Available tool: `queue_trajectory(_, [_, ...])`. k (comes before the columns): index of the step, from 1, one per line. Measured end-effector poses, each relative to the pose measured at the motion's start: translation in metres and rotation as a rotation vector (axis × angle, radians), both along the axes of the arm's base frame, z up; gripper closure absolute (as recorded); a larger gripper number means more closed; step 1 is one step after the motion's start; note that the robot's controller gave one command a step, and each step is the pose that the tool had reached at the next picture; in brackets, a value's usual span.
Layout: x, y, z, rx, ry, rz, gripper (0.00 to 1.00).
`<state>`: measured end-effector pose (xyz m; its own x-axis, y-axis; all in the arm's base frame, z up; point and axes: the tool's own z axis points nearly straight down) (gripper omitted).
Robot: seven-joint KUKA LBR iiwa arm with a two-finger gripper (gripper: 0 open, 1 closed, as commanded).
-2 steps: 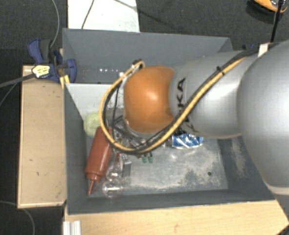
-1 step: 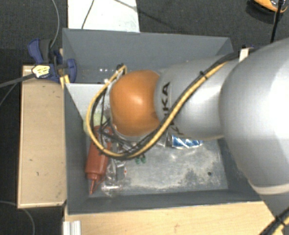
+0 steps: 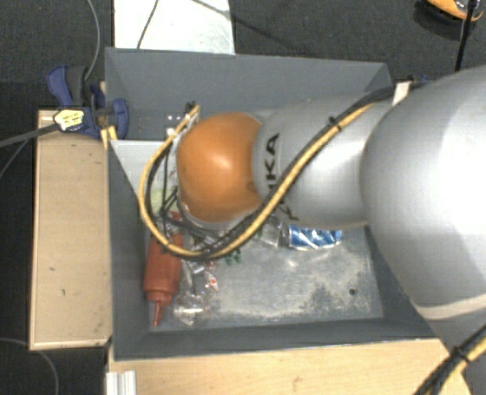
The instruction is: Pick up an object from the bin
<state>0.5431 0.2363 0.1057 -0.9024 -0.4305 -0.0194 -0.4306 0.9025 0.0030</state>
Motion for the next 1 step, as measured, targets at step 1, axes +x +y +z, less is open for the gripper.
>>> queue_trajectory(1, [0.0013, -0.0021, 0.0241, -0.008, 0.016, -0.06, 0.0])
